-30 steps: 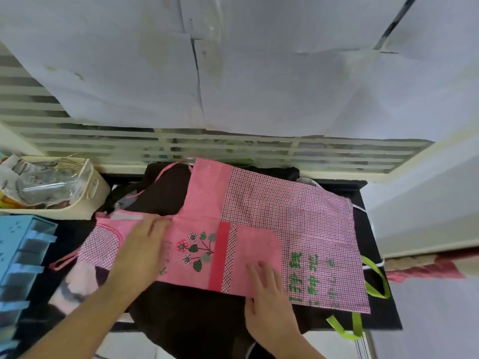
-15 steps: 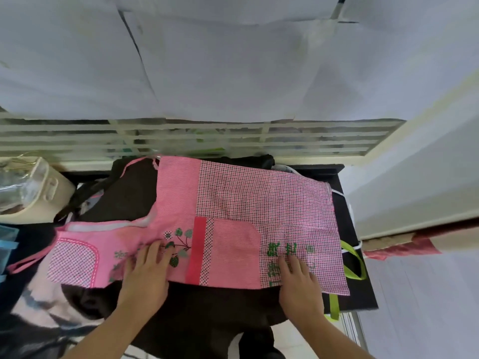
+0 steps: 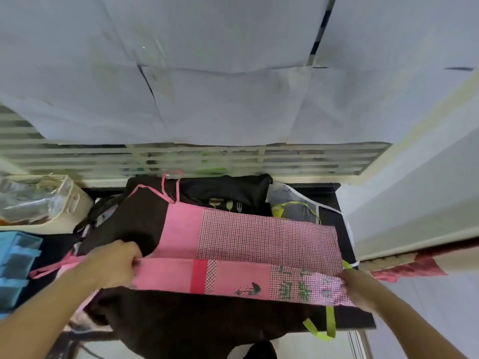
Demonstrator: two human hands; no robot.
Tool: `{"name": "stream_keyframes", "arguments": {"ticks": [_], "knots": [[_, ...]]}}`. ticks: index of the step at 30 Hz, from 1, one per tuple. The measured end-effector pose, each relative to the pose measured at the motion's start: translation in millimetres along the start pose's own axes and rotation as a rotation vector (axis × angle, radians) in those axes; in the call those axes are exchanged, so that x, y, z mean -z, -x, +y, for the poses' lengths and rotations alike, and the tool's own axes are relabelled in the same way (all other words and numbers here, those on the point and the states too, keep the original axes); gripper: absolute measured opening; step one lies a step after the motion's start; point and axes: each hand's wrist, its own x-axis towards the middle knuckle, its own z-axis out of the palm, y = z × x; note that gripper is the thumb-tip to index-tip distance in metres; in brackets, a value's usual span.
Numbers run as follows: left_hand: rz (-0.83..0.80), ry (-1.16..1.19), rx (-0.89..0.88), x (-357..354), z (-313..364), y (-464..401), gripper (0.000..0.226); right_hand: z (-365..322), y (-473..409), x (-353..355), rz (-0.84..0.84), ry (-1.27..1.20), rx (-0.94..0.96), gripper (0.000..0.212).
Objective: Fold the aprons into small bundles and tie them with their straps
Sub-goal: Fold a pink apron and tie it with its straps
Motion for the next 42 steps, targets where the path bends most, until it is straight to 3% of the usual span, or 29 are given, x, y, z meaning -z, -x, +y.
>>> {"name": "stream_keyframes", "arguments": {"ticks": [4, 9, 13, 16, 20, 22, 24, 26, 29, 32, 35, 38, 40, 42], "knots": [[0.112, -0.036, 0.114, 33, -20, -5, 0.024, 22, -17, 22, 0.073, 0.034, -0.104, 0.021], [0.375, 0.064, 0.229, 47, -11, -16, 0.013, 8, -22, 34, 0.248, -0.345, -0.148, 0.018], [0.418, 0.143, 0.277, 36, -12, -39, 0.013, 3, -33, 34, 0.361, -0.623, -0.248, 0.012], [0.547, 0.163, 0.231, 24, -12, -58, 0.007, 1, -44, 39, 0.408, -0.744, -0.283, 0.014], [0.777, 0.046, 0.166, 16, -4, -68, 0.029, -4, -57, 47, 0.481, -0.778, -0.318, 0.017], [0.813, 0.040, 0.135, 18, 17, -62, 0.038, -12, -59, 42, 0.554, -0.671, -0.373, 0.025], [0.749, 0.103, 0.030, 8, 47, -55, 0.048, -33, -58, 29, 0.624, -0.456, -0.372, 0.049], [0.589, 0.225, -0.140, -11, 85, -46, 0.045, -70, -49, 13, 0.634, -0.310, -0.231, 0.066], [0.408, 0.273, -0.336, -46, 130, -44, 0.047, -145, -32, -18, 0.506, -0.218, 0.174, 0.067], [0.290, 0.207, -0.216, -71, 139, -54, 0.062, -185, -26, -58, 0.352, -0.098, 0.462, 0.059], [0.262, 0.190, -0.025, -87, 103, -68, 0.075, -155, -44, -81, 0.294, -0.040, 0.338, 0.066], [0.247, 0.268, 0.035, -89, 64, -71, 0.078, -123, -49, -74, 0.281, -0.001, 0.239, 0.075], [0.320, 0.403, 0.072, -77, 58, -70, 0.066, -124, -50, -60, 0.204, -0.035, 0.195, 0.081], [0.439, 0.746, 0.185, -51, 64, -71, 0.040, -134, -51, -48, 0.144, -0.066, 0.159, 0.086]]}}
